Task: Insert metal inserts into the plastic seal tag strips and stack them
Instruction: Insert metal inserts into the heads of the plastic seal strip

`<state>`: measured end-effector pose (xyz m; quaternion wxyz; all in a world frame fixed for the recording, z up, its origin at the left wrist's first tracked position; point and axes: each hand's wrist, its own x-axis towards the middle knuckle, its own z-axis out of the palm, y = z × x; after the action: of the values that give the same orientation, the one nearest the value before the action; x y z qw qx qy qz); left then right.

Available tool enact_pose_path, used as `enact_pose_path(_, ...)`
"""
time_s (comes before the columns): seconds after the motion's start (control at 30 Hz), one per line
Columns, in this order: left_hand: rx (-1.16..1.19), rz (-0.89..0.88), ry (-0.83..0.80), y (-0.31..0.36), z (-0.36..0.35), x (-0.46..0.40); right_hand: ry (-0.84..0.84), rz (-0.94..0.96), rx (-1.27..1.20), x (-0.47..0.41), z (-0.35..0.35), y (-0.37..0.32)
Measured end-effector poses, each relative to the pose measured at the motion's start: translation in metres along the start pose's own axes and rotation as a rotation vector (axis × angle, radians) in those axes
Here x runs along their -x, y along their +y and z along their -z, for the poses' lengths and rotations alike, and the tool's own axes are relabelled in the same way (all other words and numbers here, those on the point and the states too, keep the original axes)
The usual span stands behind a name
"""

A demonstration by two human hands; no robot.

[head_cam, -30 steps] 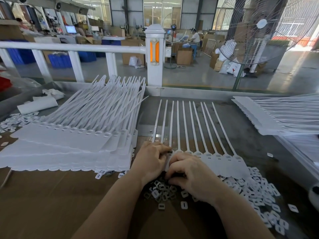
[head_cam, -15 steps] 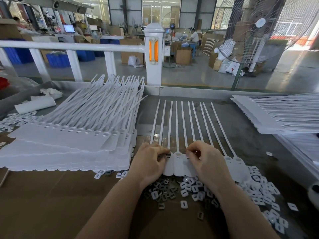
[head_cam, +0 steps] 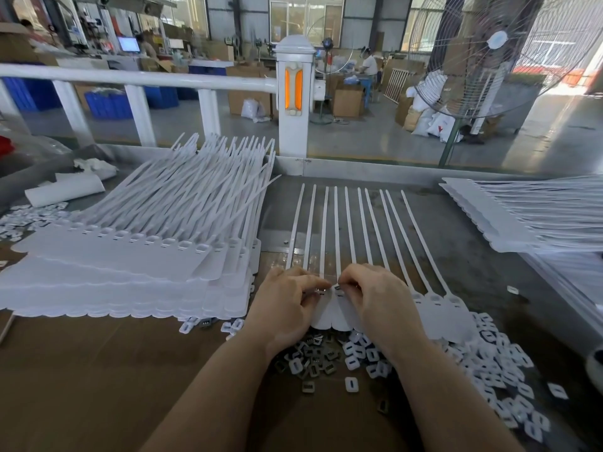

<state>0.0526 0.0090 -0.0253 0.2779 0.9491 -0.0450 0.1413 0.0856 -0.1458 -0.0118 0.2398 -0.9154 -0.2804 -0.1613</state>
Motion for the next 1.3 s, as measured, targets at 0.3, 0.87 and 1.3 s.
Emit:
enact_pose_path(0.3,0.028,-0.027,0.019,-0.001,-0.001,0.000,0.060,-0.146,-0.213,0.000,-0.002,0.003)
enact_pose_path(0.87,0.153,0.020,-0.011,0.000,0.000,-0.001,0.131,-0.061,-0.308,0.003,0.003,-0.002)
enact_pose_path(1.3,0.696,0.080,0.077,0.007,0.012,0.002,0.148,0.052,-0.448,0.006,0.002,-0.008)
